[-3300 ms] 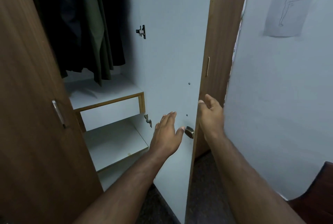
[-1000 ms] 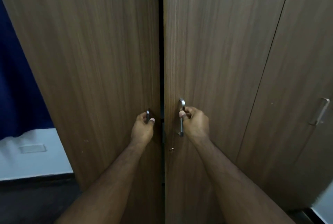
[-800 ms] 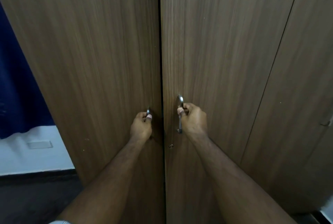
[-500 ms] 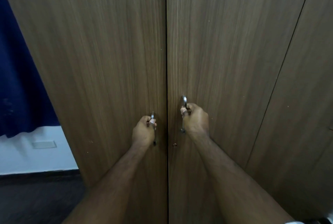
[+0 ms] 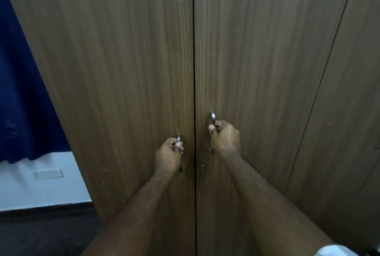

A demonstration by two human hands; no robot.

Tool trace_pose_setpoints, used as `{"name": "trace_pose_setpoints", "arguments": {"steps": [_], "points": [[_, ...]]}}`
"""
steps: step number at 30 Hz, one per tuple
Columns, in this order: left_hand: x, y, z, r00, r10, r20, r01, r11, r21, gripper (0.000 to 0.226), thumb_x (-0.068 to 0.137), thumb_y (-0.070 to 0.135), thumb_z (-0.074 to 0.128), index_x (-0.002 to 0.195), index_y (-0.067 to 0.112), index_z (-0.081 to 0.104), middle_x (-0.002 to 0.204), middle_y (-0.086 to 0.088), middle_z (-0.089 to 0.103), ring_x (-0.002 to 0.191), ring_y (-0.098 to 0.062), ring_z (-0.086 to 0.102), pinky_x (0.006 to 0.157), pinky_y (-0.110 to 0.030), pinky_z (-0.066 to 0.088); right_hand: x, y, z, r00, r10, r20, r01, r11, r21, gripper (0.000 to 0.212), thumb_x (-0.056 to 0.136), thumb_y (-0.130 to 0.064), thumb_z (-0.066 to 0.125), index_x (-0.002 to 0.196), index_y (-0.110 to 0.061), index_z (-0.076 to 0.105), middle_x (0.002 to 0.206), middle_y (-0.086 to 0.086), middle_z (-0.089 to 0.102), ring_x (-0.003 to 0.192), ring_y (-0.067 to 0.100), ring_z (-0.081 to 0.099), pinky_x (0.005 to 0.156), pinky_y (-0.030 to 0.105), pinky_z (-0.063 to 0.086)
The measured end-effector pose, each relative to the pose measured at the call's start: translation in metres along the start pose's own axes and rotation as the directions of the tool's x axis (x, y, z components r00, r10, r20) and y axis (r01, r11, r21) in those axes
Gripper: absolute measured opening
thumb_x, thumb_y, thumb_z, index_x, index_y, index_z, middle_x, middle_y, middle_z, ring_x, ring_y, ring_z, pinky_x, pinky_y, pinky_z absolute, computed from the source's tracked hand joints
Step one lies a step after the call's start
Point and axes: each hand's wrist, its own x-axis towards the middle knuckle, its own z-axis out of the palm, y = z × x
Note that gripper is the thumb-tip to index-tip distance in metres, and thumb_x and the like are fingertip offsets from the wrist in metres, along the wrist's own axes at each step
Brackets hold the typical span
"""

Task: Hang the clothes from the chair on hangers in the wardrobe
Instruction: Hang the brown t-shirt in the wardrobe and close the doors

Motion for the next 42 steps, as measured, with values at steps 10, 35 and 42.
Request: {"name": "trace_pose_setpoints", "arguments": {"steps": [10, 35, 42], "points": [[0.02, -0.003, 0.005, 1.0, 0.012, 0.013, -0.013, 0.999, 0.032, 0.014, 0.104, 0.028, 0.052, 0.097, 0.027, 0.064, 0.09, 0.006, 0.071, 0.085, -0.005, 0.067, 0.064, -0.018, 0.048, 0.012, 0.0, 0.011, 1.0, -0.001, -0.008, 0.0, 1.0, -0.023, 0.02, 0.1, -0.031, 0.058, 0.107, -0.017, 0.07, 0.087, -0.003, 0.068, 0.078, 0.009, 0.063, 0.059, 0.022, 0.047], [0.001, -0.018, 0.005, 0.992, 0.123, 0.017, -0.123, 0.968, 0.216, 0.046, 0.1, 0.03, 0.058, 0.141, 0.014, 0.048, 0.138, -0.005, 0.056, 0.121, -0.02, 0.056, 0.092, -0.032, 0.048, 0.0, 0.007, 0.006, 0.998, 0.02, 0.057, -0.014, 0.996, -0.093, 0.032, 0.097, -0.038, 0.061, 0.12, -0.016, 0.065, 0.106, 0.0, 0.071, 0.095, 0.016, 0.066, 0.075, 0.029, 0.053], [-0.036, -0.043, 0.013, 0.937, 0.343, 0.073, -0.33, 0.795, 0.509, 0.079, 0.095, 0.032, 0.061, 0.158, 0.015, 0.018, 0.164, -0.009, 0.015, 0.151, -0.029, 0.015, 0.123, -0.043, 0.021, -0.049, 0.033, 0.012, 0.992, -0.043, 0.121, 0.085, 0.924, -0.372, 0.067, 0.092, -0.035, 0.065, 0.149, -0.012, 0.037, 0.143, 0.006, 0.049, 0.131, 0.027, 0.048, 0.101, 0.039, 0.046]]}}
